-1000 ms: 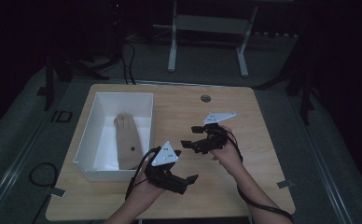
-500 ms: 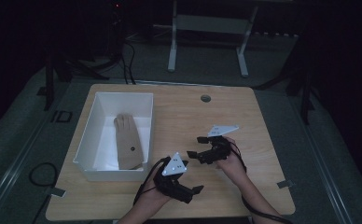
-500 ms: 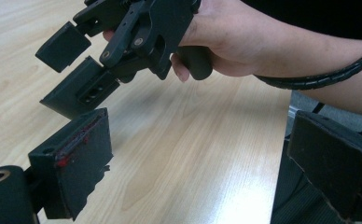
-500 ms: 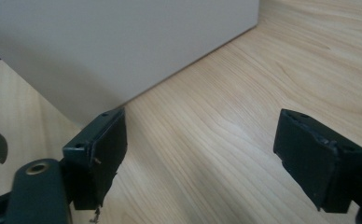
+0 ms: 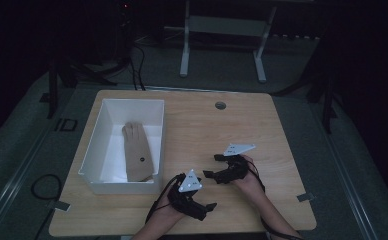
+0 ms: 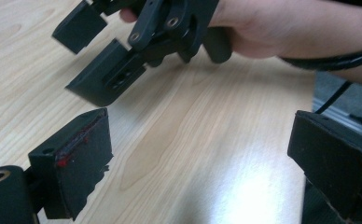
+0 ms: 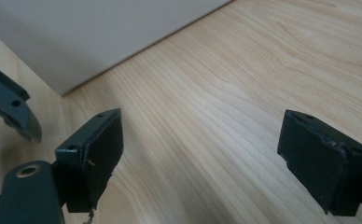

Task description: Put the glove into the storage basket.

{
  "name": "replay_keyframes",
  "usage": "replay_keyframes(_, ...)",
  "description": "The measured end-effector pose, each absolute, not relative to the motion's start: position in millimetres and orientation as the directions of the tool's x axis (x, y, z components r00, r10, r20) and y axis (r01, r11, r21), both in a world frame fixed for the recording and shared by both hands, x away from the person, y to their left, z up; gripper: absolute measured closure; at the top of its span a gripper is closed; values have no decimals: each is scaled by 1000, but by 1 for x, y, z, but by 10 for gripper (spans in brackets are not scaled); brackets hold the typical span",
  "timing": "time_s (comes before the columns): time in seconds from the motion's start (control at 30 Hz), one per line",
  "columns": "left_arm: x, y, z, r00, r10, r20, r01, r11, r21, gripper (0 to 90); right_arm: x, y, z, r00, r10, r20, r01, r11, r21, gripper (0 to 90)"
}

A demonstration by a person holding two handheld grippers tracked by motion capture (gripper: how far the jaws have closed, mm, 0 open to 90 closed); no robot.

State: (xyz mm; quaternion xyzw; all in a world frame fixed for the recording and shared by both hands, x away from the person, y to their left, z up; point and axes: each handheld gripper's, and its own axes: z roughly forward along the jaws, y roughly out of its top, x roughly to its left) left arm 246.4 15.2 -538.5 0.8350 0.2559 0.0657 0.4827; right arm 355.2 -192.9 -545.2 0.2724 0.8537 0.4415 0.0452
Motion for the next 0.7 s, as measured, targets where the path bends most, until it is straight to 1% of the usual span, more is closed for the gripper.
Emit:
replay_keyframes(0.13,248,16,-545,855,498,-143,374,-403,835,68,355,-196,-550,-848,510,144,416,475,775,142)
replay_keyframes(0.4,249,17,-555,857,496,-143,375,-409,832,68,355,-202,-560,-842,519,145,428,482,764,142)
replay_keyframes(0.7,249,16,-558,865,483,-137,367,-423,829,68,356,-202,-560,-839,526,142,430,479,765,143)
